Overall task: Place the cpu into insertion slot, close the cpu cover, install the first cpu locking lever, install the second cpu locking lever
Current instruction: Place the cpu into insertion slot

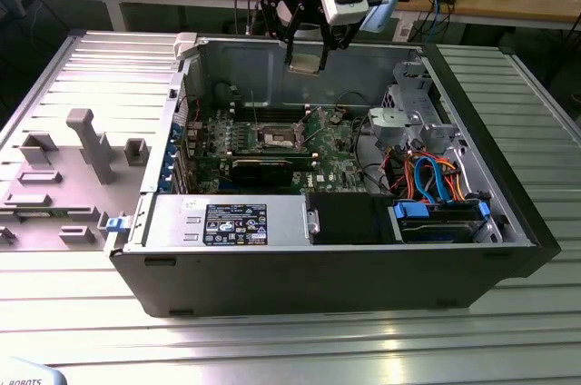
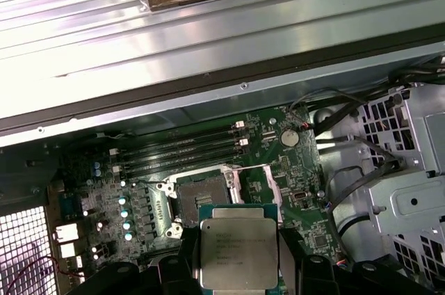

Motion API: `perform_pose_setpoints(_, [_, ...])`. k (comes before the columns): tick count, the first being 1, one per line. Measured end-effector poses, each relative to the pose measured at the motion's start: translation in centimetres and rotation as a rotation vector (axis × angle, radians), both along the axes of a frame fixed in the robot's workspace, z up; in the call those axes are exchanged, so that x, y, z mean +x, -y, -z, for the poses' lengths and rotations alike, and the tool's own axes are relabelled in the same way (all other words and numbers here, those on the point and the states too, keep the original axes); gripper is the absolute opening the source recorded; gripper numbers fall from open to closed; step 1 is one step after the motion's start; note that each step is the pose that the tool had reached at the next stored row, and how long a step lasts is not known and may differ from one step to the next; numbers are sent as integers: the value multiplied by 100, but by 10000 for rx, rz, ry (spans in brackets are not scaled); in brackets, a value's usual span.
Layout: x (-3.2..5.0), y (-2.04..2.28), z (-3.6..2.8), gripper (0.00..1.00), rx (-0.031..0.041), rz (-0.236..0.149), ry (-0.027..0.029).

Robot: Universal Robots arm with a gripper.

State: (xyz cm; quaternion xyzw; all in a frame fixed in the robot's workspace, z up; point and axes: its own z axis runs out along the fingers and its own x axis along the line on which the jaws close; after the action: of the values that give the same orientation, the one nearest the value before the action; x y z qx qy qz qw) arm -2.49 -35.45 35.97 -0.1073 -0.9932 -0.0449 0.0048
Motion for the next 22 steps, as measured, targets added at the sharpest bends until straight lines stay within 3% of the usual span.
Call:
perform_pose_setpoints(13, [0,0,0,54,0,22,0])
perform_pose_setpoints(19, [0,0,8,54,-1,1034,0])
perform_pose_setpoints(22, [0,0,10,54,-1,1231,-1])
